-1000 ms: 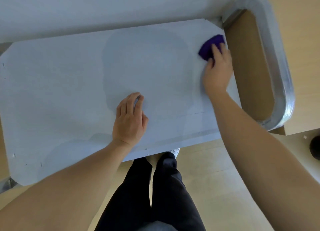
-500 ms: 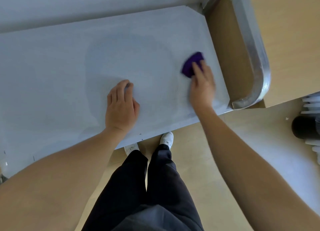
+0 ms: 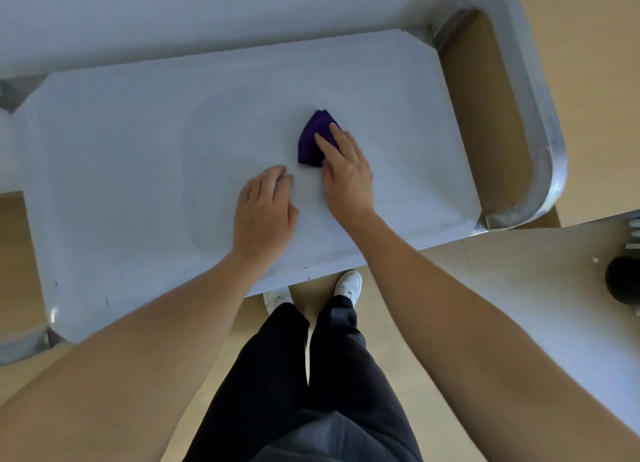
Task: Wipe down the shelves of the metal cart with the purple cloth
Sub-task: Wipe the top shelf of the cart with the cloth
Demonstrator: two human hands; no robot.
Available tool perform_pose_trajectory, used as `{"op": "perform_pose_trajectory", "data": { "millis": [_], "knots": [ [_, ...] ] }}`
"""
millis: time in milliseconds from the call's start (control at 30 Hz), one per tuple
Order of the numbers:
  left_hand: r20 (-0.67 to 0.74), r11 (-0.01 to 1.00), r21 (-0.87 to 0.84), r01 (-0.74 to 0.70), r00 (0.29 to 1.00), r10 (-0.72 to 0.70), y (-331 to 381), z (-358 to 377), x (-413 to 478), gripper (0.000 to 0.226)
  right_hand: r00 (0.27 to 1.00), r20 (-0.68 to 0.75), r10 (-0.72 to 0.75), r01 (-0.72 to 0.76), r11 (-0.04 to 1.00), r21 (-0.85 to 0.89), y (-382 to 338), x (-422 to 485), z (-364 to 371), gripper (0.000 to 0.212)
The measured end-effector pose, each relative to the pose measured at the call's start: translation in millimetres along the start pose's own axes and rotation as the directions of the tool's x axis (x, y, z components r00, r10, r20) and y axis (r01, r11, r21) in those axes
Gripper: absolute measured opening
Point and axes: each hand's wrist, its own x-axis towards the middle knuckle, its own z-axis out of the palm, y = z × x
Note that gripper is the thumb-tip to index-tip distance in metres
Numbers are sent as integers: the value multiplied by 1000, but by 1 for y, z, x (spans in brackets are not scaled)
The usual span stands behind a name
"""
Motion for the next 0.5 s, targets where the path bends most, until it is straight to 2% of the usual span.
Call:
{"op": "perform_pose_trajectory", "data": {
  "millis": [67,100,233,267,300,333,400,467,500],
  "knots": [
    [-24,995,91,34,999,-32,-19,-11,-7,32,999,-30,-25,24,999,-36,15,13,-3,48],
    [-35,991,120,58,998,-54,-32,-16,-11,30,999,-52,9,-11,999,-38,20,21,-4,47],
    [-48,992,103,74,996,-70,-58,-18,-23,31,943,-129,305,-309,951,-9,3,42,10,51],
    [-52,992,97,81,996,-76,-57,-16,-23,31,945,-143,293,-297,955,-6,-13,41,19,52],
    [-53,991,96,91,995,-86,-55,-14,-23,31,967,-146,210,-209,978,25,-33,38,29,51],
    [-54,990,96,99,994,-95,-54,-13,-23,30,989,-130,70,-61,996,67,-54,32,42,49],
    [-57,990,89,113,992,-109,-54,-13,-25,32,979,-18,-203,204,972,119,-90,18,62,46],
    [-50,990,64,127,991,-124,-56,-14,-27,36,953,94,-289,271,948,166,-102,17,64,45],
    [-53,990,50,131,990,-128,-55,-15,-26,35,954,79,-290,275,948,159,-96,24,60,46]
  ]
}}
